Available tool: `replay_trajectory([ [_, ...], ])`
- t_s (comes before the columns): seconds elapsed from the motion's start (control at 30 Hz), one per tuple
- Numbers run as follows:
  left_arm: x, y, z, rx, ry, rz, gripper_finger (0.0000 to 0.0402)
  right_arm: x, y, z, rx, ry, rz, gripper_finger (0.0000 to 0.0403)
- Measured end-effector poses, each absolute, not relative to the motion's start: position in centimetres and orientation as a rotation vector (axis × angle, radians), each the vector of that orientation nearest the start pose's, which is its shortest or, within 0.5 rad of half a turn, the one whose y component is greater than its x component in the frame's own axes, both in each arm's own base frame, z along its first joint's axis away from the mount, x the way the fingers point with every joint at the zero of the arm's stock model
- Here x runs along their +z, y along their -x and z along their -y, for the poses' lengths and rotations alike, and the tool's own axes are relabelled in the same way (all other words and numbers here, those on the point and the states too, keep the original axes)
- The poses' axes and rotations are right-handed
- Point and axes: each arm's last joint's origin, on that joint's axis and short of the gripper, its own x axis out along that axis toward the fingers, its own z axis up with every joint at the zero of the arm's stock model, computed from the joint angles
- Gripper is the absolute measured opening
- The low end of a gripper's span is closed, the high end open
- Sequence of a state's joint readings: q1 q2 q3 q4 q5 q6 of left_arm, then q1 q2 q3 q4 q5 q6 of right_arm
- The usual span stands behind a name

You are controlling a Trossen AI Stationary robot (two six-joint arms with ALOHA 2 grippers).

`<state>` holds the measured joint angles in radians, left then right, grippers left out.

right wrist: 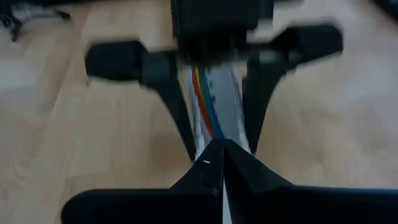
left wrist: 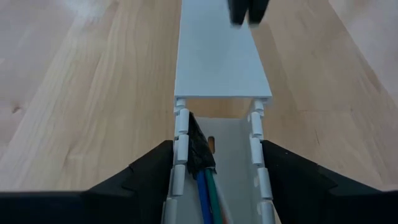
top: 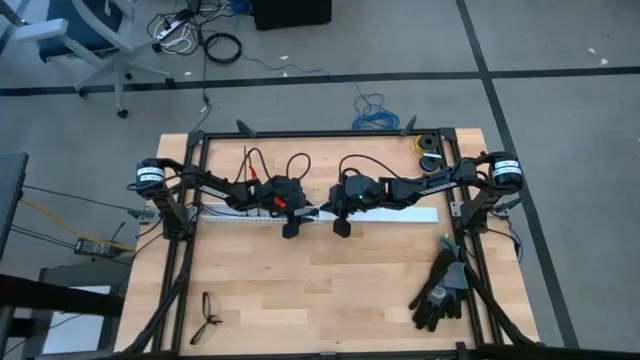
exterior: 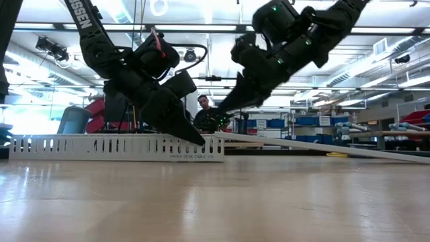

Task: Ziptie cables
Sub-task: Close the white cable duct with the white cable duct cover

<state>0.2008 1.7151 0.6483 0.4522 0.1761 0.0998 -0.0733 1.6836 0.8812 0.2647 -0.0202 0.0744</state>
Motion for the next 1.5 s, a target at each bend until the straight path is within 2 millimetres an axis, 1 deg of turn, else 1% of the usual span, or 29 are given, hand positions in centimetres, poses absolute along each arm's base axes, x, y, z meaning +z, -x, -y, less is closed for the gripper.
replay_trajectory([
  [0.1,12.4,-30.2,-5.7,0.000,0.016,-0.605,0.0239,19.0,-34.9,3.3,-0.096,-0.069,-0.533,0.0000],
  [0.2,12.4,-30.2,-5.7,0.001,0.016,-0.605,0.0239,18.5,-34.3,5.2,-0.239,-0.030,-0.638,0.0000],
  [0.27,12.4,-30.2,-5.7,0.001,0.016,-0.605,0.0239,19.0,-33.3,6.9,-0.340,-0.034,-0.679,0.0000],
  [0.33,12.4,-30.2,-5.7,0.001,0.018,-0.605,0.0239,20.1,-32.2,8.4,-0.381,-0.065,-0.654,0.0000],
  [0.4,12.4,-30.2,-5.7,0.002,0.020,-0.607,0.0239,20.5,-30.5,9.2,-0.383,-0.109,-0.628,0.0000],
  [0.47,12.4,-30.2,-5.7,0.002,0.020,-0.607,0.0239,20.3,-28.5,9.6,-0.384,-0.148,-0.615,0.0000],
  [0.57,12.4,-30.2,-5.7,0.002,0.019,-0.606,0.0239,19.6,-25.2,8.9,-0.414,-0.211,-0.561,0.0000],
  [0.63,12.4,-30.2,-5.7,0.002,0.019,-0.606,0.0239,18.5,-23.2,7.4,-0.402,-0.262,-0.556,0.0000],
  [0.7,12.4,-30.2,-5.7,0.002,0.018,-0.605,0.0239,17.6,-22.0,5.5,-0.357,-0.311,-0.566,0.0000],
  [0.77,12.4,-30.2,-5.7,0.002,0.018,-0.606,0.0239,17.2,-21.7,3.7,-0.322,-0.335,-0.554,0.0000],
  [0.87,12.4,-30.2,-5.7,0.002,0.018,-0.604,0.0239,17.1,-22.5,1.6,-0.292,-0.308,-0.532,0.0000],
  [0.97,12.4,-30.2,-5.7,0.002,0.017,-0.602,0.0239,17.1,-24.3,0.4,-0.250,-0.279,-0.513,0.0000],
  [1.13,12.4,-30.3,-5.7,0.003,0.019,-0.599,0.0239,15.2,-27.4,0.5,-0.248,-0.228,-0.605,0.0000],
  [1.3,12.4,-30.3,-5.7,0.004,0.021,-0.599,0.0239,14.7,-30.6,1.0,-0.195,-0.207,-0.585,0.0000],
  [1.5,12.3,-30.2,-5.7,0.006,0.022,-0.608,0.0239,14.4,-33.4,1.7,-0.138,-0.202,-0.592,0.0000],
])
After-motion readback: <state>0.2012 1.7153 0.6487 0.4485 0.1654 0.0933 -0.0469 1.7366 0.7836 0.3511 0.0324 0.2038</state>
